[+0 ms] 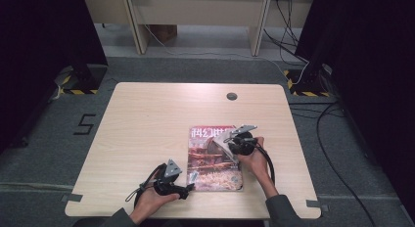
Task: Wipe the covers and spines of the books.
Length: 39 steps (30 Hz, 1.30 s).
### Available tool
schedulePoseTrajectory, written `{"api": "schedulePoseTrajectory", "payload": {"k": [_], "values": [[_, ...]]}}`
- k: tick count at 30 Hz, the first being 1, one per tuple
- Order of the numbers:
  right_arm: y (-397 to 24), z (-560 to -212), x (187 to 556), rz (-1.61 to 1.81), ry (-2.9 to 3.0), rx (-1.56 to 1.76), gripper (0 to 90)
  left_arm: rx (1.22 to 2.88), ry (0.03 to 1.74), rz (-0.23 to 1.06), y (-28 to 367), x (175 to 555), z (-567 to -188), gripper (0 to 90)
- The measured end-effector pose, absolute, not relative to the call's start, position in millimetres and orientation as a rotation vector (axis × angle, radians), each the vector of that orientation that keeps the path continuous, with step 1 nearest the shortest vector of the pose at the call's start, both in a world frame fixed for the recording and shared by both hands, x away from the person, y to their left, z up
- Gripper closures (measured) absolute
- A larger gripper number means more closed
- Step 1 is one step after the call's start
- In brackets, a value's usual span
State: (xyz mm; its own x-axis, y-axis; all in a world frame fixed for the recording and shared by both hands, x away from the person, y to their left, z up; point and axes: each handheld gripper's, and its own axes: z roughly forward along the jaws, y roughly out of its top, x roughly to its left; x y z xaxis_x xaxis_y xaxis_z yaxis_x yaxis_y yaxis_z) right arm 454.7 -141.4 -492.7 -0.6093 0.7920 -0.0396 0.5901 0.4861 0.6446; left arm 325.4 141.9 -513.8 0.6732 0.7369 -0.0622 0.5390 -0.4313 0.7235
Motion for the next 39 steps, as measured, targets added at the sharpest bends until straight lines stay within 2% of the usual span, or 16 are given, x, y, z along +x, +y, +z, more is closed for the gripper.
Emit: {"api": "schedulePoseTrajectory", "payload": {"k": [10,22,33,39], "values": [[-146,-495,485,0.854,2.328,1.216,72.9,2.139,0.982,0.340,142,325,-514,15.4],[-142,-496,498,0.827,2.296,1.211,73.8,2.140,0.982,0.344,142,325,-514,15.1],[-108,-495,490,0.822,2.375,1.086,74.4,2.143,0.977,0.351,141,325,-514,15.1],[-92,-494,499,0.824,2.404,1.087,74.2,2.145,0.977,0.346,142,325,-514,14.9]]}}
